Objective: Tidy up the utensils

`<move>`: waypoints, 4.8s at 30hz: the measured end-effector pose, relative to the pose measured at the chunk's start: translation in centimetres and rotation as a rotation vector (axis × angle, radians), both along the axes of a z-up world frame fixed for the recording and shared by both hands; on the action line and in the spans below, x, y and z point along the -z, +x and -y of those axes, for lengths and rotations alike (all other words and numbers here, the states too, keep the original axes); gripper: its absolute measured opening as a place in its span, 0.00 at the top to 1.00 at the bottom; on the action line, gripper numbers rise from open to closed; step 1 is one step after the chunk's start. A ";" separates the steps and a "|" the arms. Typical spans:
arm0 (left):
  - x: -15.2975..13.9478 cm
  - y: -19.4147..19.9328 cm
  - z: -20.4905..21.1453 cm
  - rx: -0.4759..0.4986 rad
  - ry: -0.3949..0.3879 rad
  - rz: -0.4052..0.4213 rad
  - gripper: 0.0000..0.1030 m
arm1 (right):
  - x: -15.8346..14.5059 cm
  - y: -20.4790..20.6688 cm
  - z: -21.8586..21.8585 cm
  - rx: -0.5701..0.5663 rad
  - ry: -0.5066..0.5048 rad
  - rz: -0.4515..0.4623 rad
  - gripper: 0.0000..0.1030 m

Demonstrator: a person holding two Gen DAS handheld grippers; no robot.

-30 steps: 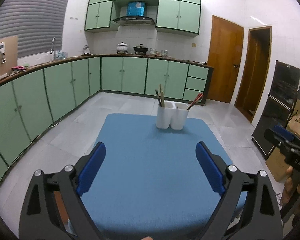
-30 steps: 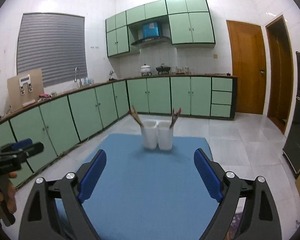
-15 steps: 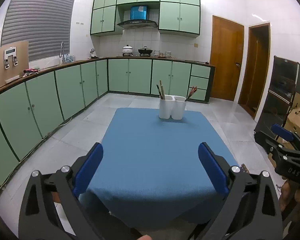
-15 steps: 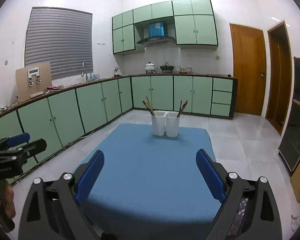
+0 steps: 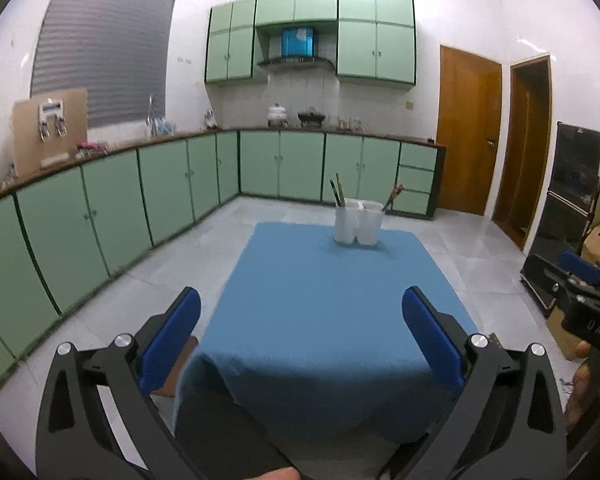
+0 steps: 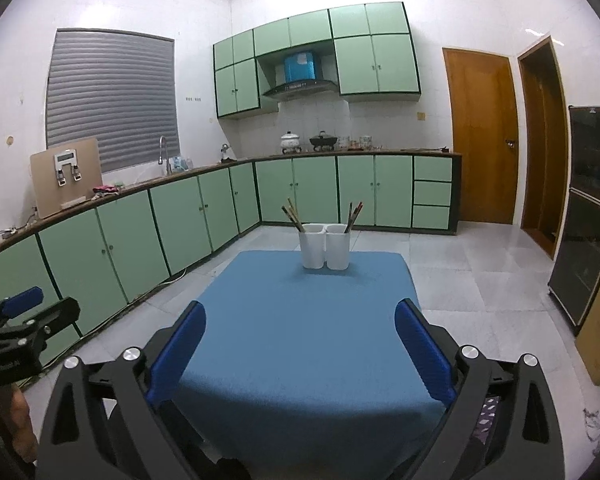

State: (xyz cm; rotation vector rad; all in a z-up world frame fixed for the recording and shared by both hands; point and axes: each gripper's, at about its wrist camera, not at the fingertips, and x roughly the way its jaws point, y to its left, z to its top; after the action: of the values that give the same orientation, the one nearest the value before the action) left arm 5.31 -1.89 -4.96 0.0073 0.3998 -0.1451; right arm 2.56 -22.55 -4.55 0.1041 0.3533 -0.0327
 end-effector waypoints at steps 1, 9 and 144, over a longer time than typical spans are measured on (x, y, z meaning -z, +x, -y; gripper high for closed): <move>-0.2 -0.4 0.0 -0.001 0.001 0.010 0.05 | -0.2 -0.3 -0.1 0.007 -0.007 0.003 0.08; -1.3 -2.4 0.1 0.030 -0.012 0.044 0.05 | -0.8 -2.1 -0.5 0.040 -0.022 0.014 0.08; -0.7 -1.8 -0.5 -0.006 -0.018 0.037 0.05 | -0.3 -2.7 -1.0 0.094 -0.020 0.022 0.08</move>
State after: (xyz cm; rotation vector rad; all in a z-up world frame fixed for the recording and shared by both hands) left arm 3.47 -1.37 -4.22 -0.0089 0.3613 -0.1420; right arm -0.18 -21.51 -4.28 0.1009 0.3256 -0.1280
